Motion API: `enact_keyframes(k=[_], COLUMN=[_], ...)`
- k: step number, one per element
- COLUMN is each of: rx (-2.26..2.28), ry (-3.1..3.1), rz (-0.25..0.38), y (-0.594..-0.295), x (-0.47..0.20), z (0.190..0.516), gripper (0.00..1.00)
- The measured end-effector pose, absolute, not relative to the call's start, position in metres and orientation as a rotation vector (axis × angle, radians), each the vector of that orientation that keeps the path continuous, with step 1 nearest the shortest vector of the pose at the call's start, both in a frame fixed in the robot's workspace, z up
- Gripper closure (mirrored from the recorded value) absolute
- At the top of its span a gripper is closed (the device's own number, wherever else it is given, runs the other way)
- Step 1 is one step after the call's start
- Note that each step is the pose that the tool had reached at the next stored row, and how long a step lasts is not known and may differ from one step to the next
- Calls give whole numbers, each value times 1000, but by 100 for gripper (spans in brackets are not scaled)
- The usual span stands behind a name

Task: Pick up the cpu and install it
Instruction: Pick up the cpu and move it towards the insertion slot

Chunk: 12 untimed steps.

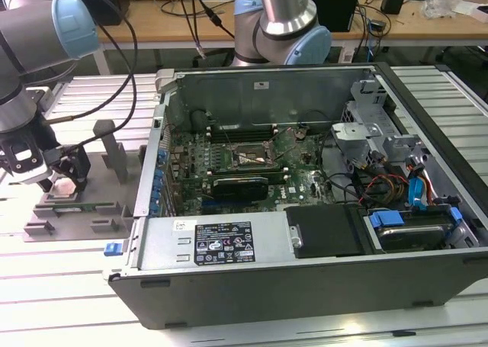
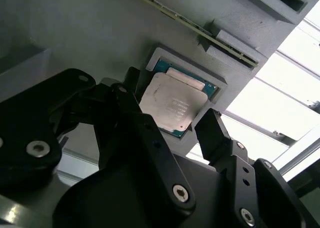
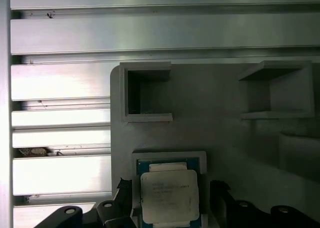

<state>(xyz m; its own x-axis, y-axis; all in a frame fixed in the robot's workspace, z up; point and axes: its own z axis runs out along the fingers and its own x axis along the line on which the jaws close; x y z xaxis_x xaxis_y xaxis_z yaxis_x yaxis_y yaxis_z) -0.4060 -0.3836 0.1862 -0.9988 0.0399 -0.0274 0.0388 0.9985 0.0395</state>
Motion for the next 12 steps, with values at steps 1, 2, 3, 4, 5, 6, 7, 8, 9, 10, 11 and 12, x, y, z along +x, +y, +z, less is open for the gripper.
enact_keyframes(k=[1,2,3,4,5,6,7,8,9,10,11,12], rx=[61,61,61,61,61,61,61,61,61,61,61,61], ry=[3112,3112,3112,3112,3112,3112,3112,3112,3112,3112,3112,3112], rz=[61,60,61,60,61,61,60,60,61,60,60,61], y=[-384,-384,-384,-384,-384,-384,-384,-384,-384,-384,-384,-384], x=[-406,-406,-406,-406,-406,-406,-406,-406,-406,-406,-406,-406], z=[186,186,186,186,186,186,186,186,186,186,186,186], gripper=[28,28,28,28,28,29,29,36,36,36,36,36])
